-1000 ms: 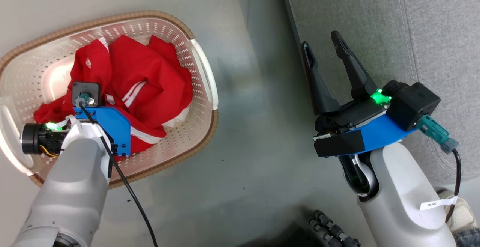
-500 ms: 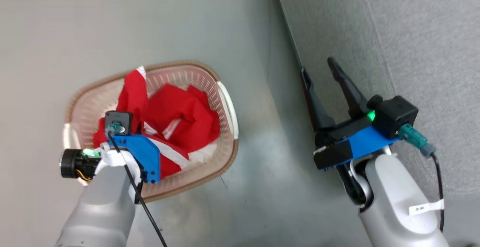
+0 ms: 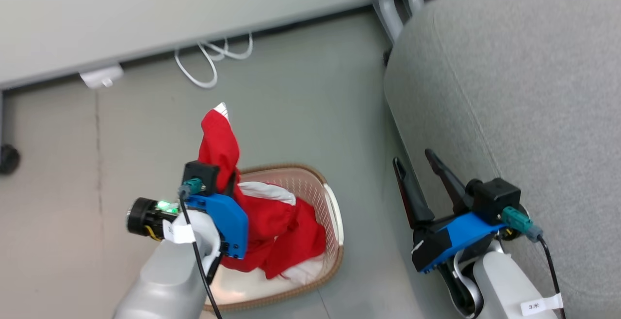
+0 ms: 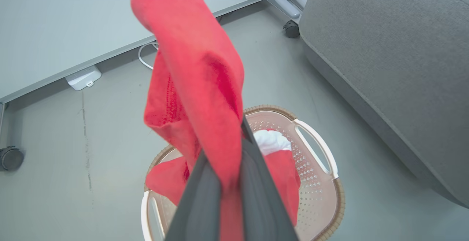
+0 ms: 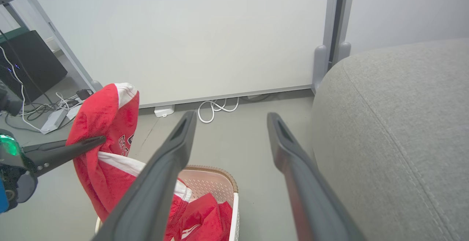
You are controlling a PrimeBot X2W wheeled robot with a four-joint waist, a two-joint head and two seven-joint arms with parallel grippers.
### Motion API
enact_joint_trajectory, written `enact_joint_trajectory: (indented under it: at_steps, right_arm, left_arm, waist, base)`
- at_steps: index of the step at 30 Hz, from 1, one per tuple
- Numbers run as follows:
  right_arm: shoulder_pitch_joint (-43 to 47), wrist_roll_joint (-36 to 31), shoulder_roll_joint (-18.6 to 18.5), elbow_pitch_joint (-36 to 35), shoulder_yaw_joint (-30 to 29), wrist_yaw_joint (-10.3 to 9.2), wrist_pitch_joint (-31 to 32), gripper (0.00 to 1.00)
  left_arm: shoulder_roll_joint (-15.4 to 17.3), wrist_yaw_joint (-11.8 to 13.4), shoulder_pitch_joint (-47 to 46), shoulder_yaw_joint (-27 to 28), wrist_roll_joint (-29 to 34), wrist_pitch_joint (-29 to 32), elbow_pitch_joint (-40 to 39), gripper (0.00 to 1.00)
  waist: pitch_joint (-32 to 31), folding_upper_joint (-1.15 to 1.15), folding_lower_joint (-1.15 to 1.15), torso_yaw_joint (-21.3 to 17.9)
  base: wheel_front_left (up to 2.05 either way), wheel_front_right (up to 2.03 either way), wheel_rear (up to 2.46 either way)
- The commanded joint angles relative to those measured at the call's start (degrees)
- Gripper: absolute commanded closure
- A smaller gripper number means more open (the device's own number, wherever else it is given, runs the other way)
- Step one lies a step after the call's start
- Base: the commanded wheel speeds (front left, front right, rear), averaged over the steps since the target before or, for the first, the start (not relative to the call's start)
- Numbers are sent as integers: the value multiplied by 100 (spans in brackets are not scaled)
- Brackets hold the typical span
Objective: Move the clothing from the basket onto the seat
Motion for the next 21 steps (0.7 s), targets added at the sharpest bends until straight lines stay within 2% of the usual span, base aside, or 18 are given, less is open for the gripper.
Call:
enact_joint_trajectory:
  at_steps: [1, 9, 16, 21]
  right_arm:
    - [177, 18, -23, 30, 13, 3, 50, 0]
    - [609, 55, -23, 36, 35, 3, 231, 0]
    - [832, 76, -23, -130, 13, 3, 369, 0]
    - [930, 51, -22, -250, -20, 3, 444, 0]
  left_arm:
    - [-19, -60, 169, -171, -146, -4, -262, 100]
    - [-15, -106, 279, -994, -798, 190, -1513, 100]
    - [-13, 111, 47, -1562, -1368, 347, -2451, 100]
    - [-12, 258, -200, -1946, -1647, 501, -2822, 100]
  waist:
    - [-666, -1, 2, 257]
    - [-1402, -1, 2, 292]
    - [-1659, -1, 2, 258]
    - [-1715, -1, 2, 242]
  base:
    - [0, 0, 0]
    - [0, 0, 0]
    - [0, 0, 0]
    - [0, 0, 0]
